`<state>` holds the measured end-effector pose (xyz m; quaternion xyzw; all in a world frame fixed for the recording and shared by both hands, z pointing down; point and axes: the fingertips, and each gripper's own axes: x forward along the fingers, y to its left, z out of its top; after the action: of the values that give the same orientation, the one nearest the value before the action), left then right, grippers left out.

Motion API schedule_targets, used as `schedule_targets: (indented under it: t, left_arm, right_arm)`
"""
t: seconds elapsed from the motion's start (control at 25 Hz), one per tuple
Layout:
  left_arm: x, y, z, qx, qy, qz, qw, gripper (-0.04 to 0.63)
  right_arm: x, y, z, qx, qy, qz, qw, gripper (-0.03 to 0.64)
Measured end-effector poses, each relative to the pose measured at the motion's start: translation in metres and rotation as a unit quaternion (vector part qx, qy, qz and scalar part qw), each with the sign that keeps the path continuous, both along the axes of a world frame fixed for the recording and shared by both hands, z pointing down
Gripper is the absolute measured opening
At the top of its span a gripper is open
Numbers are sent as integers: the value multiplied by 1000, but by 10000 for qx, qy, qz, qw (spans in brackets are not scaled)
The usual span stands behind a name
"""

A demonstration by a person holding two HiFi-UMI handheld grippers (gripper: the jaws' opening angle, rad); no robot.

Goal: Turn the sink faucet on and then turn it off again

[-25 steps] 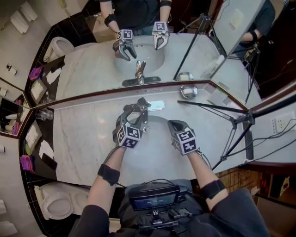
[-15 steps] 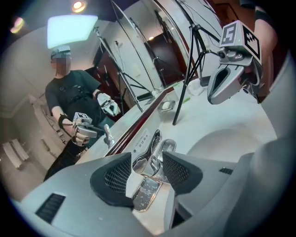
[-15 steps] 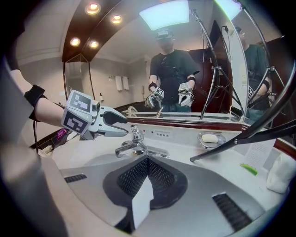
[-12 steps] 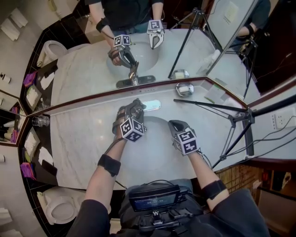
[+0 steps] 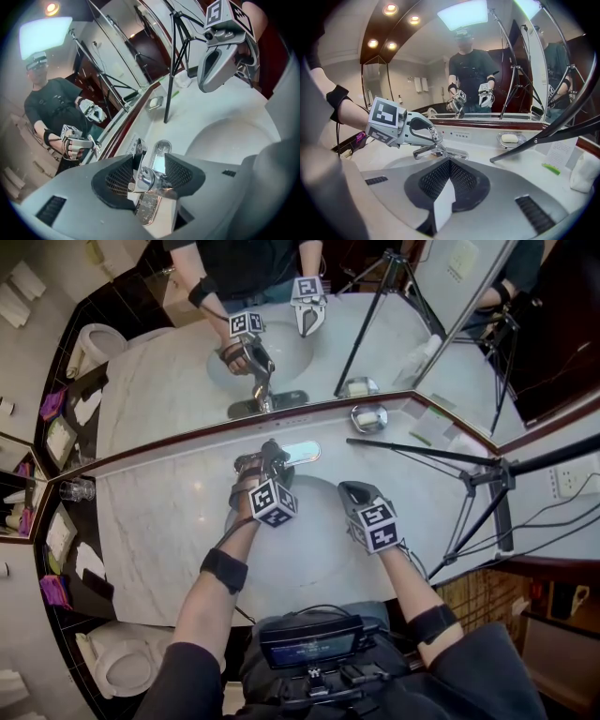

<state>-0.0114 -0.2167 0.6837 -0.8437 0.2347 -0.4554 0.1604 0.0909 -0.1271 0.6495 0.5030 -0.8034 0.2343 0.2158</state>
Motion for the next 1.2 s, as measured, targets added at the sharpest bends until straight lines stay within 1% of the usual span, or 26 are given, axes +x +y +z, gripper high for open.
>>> schedule_targets:
  t: [0.08,0.24,0.64,1.2]
  left_arm:
    - [0,0,0,44,-1,10,10000,204]
    - [-2,-4,-3,171,91,-106,9998,140]
    - [-1,-1,-1,222,113,-47,9997,141]
    - [-1,1,-4,388,-63,6,9992,133]
  right_arm:
    - [1,0,2,-19,-9,7,10000,18]
    - [-3,1,6,-68,-23,-15,10000,18]
    - [-16,-3,7,-78,-66,-99,9999,18]
    - [-23,-3,7,-84,-84,-165,9998,18]
